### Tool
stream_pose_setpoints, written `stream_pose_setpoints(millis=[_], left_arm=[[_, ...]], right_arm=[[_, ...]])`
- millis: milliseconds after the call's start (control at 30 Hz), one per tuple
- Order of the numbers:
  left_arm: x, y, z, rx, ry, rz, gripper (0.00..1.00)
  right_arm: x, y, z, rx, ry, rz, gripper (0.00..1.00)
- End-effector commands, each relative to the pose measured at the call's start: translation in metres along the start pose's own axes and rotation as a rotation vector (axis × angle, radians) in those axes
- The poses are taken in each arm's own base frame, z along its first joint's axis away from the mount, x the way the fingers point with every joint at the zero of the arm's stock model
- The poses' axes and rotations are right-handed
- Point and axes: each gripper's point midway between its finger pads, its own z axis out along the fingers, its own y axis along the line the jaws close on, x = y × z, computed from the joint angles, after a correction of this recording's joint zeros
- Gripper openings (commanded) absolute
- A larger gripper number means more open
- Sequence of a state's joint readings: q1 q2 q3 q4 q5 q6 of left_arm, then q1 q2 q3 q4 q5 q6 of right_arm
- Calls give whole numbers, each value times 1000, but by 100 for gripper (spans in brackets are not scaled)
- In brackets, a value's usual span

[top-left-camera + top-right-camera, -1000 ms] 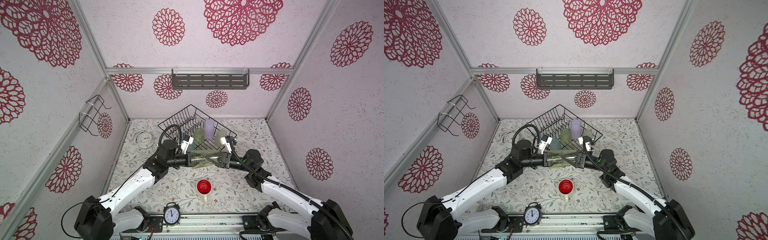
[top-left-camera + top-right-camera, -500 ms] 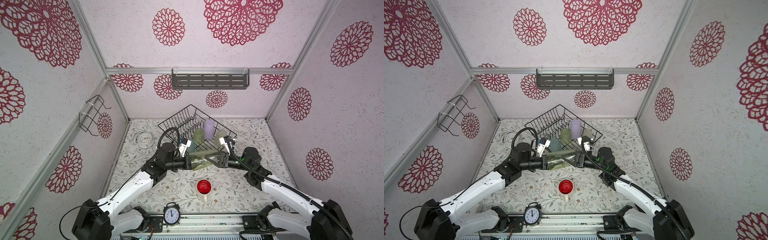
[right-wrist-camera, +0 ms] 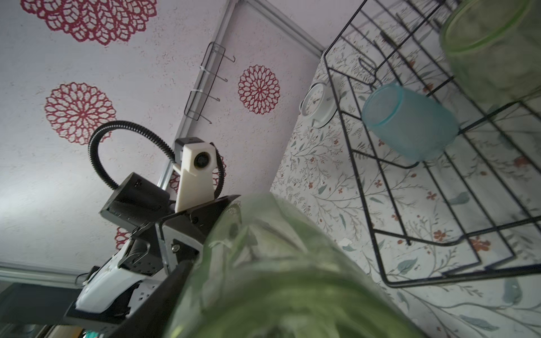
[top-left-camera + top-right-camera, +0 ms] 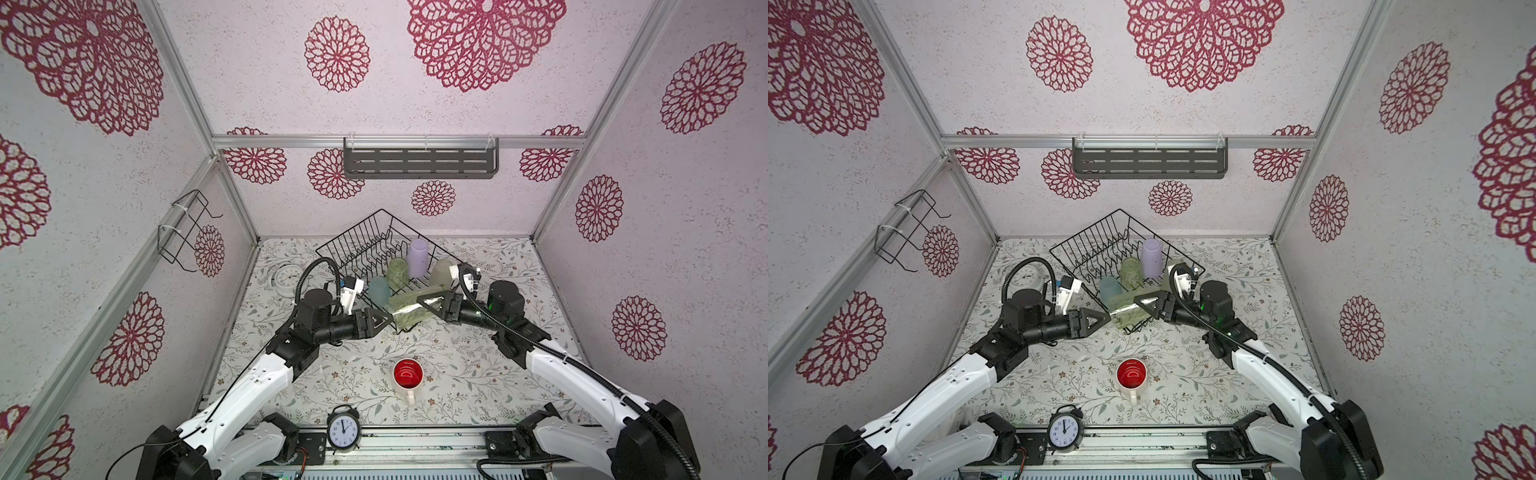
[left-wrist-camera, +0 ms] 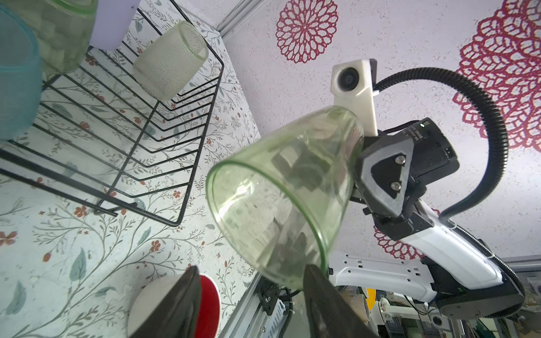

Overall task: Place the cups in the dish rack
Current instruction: 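Open the left gripper while the right gripper carries the cup over the rack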

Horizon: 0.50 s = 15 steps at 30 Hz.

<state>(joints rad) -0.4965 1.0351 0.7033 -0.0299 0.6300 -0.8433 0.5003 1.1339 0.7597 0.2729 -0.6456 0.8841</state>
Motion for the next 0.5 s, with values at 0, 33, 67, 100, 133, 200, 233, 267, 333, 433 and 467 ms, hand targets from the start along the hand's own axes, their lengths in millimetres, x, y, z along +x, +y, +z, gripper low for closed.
stream_pose_setpoints(millis=[0, 33, 67, 100, 133, 200, 233, 267, 333, 433, 467], left_arm=[[-2, 2, -9, -14, -29, -3, 60], [-2, 6, -10, -31, -34, -8, 60], [-2, 9, -12, -45, -41, -10, 61], [0, 12, -14, -59, -44, -13, 61], [0, 15, -16, -68, -49, -15, 61], [1, 19, -18, -81, -57, -23, 61], [1, 20, -19, -85, -58, -26, 61], [1, 21, -20, -90, -62, -28, 61], [3, 24, -22, -105, -59, -30, 62], [5, 27, -25, -122, -60, -30, 62], [6, 29, -26, -127, -60, -30, 62]], right_arm=[[-20, -17, -5, 156, -72, -150, 74], [-24, -22, -5, 187, -85, -171, 73], [-28, -28, -6, 227, -100, -182, 73], [-31, -35, -7, 267, -109, -198, 72], [-34, -39, -7, 296, -114, -215, 71], [-42, -47, -6, 353, -123, -253, 69], [-46, -50, -6, 374, -129, -269, 69], [-49, -55, -4, 397, -132, -284, 69], [-56, -61, -1, 433, -135, -312, 68], [-65, -69, 5, 477, -133, -348, 68], [-68, -71, 7, 491, -131, -352, 67]])
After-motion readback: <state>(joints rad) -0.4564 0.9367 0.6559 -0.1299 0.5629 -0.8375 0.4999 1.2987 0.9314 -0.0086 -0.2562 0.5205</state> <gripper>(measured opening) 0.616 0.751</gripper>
